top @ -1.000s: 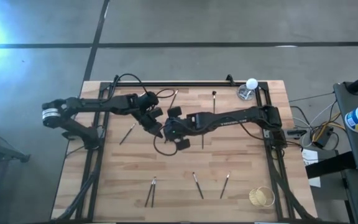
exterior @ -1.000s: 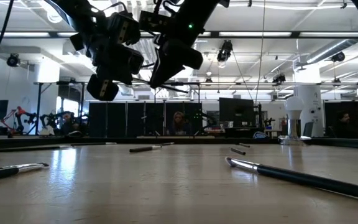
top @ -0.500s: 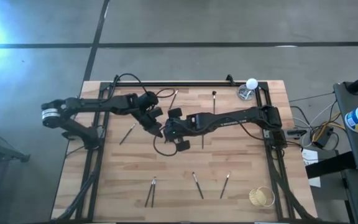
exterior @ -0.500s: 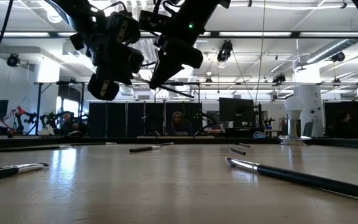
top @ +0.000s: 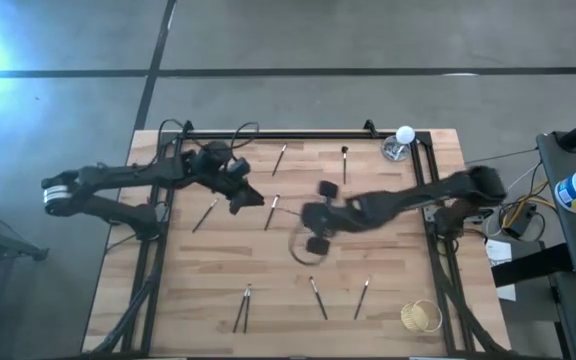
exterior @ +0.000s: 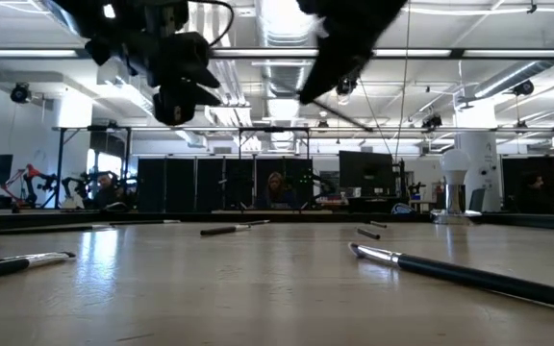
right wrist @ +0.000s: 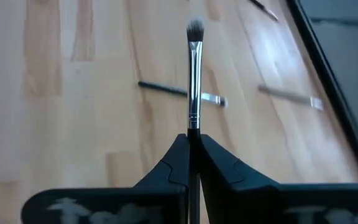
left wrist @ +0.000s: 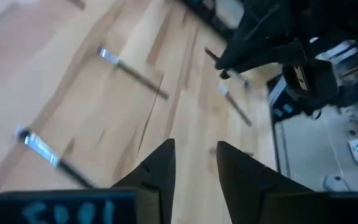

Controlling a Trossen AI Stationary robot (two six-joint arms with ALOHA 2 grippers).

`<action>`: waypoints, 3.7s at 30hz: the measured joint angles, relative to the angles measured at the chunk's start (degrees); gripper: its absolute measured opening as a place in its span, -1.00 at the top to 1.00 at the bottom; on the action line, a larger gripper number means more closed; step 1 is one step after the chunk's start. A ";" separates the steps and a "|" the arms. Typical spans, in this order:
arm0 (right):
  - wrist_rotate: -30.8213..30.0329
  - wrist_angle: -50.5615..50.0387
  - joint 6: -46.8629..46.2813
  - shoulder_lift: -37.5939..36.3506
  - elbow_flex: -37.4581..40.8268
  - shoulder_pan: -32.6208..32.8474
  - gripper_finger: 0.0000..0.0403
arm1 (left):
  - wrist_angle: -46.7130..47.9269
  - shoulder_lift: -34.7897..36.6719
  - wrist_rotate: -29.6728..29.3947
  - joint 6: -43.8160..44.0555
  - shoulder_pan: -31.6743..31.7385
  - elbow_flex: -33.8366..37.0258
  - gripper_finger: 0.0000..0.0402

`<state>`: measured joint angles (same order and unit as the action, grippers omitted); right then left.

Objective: Pick & Place Makeup Brushes
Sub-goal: Put the eyeshadow brush into the makeup brush holder

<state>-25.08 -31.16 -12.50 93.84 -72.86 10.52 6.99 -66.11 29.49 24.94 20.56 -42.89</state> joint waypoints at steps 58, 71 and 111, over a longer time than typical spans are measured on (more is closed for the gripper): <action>-8.41 -56.64 -110.52 10.18 -7.59 61.98 0.94 | -40.60 -8.57 -9.48 -3.29 -1.27 14.00 0.74; -4.99 -54.04 -108.99 10.18 -7.59 61.75 0.77 | -40.51 -8.57 -9.47 -3.29 -1.27 14.05 0.74; 5.19 -33.01 -102.62 5.55 -4.69 30.94 0.42 | -54.59 -8.83 -11.17 -7.09 -1.27 19.56 0.80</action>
<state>-19.89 -64.17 -115.12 99.39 -77.55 41.46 -47.59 -74.93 18.33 17.85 19.29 -23.33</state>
